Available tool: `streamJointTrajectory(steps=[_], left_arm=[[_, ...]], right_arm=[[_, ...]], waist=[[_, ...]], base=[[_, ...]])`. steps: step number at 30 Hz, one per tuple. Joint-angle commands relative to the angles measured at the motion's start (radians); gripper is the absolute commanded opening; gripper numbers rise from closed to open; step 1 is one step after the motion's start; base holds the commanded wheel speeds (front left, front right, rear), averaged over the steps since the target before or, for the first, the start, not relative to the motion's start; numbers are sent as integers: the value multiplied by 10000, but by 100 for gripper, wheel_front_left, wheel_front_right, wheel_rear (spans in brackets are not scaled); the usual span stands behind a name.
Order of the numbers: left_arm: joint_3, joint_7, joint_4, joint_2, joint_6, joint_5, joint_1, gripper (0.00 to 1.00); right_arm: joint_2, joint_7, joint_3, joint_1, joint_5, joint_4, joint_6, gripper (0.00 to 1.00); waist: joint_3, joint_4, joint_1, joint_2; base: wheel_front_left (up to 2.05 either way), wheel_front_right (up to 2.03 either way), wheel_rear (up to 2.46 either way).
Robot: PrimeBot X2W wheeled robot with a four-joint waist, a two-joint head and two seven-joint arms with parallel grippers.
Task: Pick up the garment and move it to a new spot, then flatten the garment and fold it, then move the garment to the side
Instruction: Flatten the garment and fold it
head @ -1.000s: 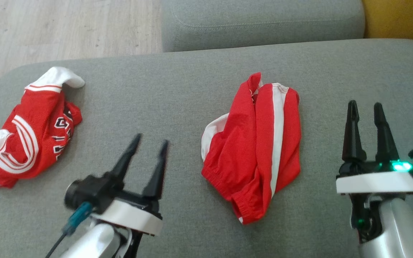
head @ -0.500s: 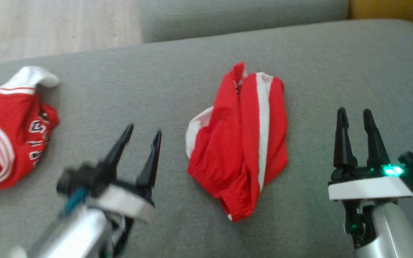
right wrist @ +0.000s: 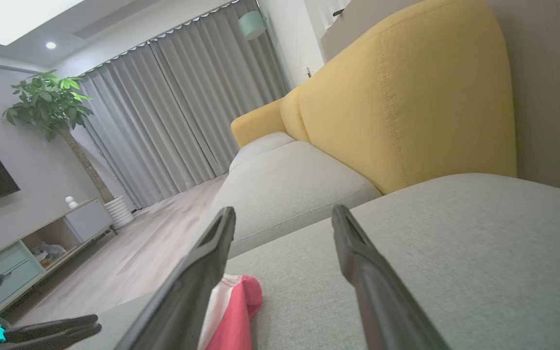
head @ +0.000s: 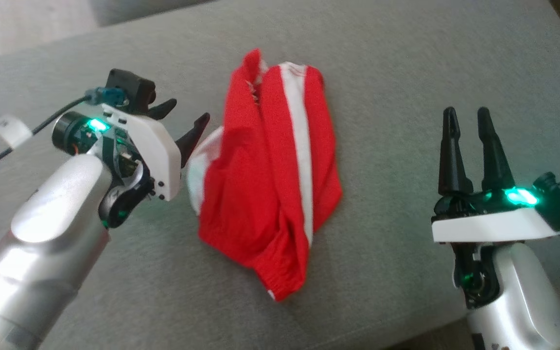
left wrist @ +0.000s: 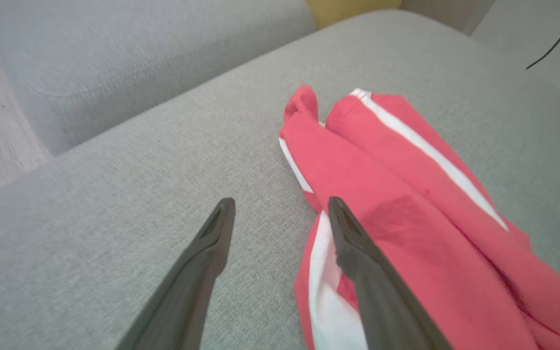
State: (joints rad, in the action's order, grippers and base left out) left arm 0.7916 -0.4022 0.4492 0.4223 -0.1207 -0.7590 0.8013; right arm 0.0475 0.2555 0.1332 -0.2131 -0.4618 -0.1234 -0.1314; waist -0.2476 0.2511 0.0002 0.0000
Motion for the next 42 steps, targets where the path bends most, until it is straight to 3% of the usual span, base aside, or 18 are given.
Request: streamJointTrajectory(steps=[1,15,16,17,18,29,40,41,42], left_arm=[[-290,-113,-122,367,-43,-67,671,100],[1298,-1193,370,898,-98,-1590,1228,100],[1411,-1268,377,933,-98,-1666,1249,89],[1500,-1277,374,976,-98,-1719,1285,25],[1548,-1229,404,1026,-98,-1739,1344,0],[1965,1272,1399,1151,-99,347,2969,0],[2845,3518,2466,720,35,2132,4194,0],[2795,3754,2654,643,245,2215,4257,16],[2740,3968,2867,564,522,2306,4316,96]], right_arm=[[28,63,277,-336,-86,395,7,100],[28,63,446,-402,-483,442,7,100],[28,63,455,-412,-497,443,7,100],[28,63,464,-417,-511,446,7,100],[28,63,471,-421,-524,450,7,100],[28,63,536,-415,-602,326,7,100],[28,63,536,-417,-598,220,7,100],[28,63,533,-416,-599,217,7,100],[28,63,527,-416,-603,220,7,100]], waist=[[-477,515,-2,0],[-965,1440,-2,0],[-978,1478,-2,0],[-988,1515,-2,0],[-997,1549,-2,0],[-788,1693,-2,0],[-524,1660,-2,0],[-518,1652,-2,0],[-514,1641,-2,0]], base=[[0,0,0],[0,0,0],[0,0,0],[0,0,0],[0,0,0],[0,0,0],[0,0,0],[0,0,0],[0,0,0]])
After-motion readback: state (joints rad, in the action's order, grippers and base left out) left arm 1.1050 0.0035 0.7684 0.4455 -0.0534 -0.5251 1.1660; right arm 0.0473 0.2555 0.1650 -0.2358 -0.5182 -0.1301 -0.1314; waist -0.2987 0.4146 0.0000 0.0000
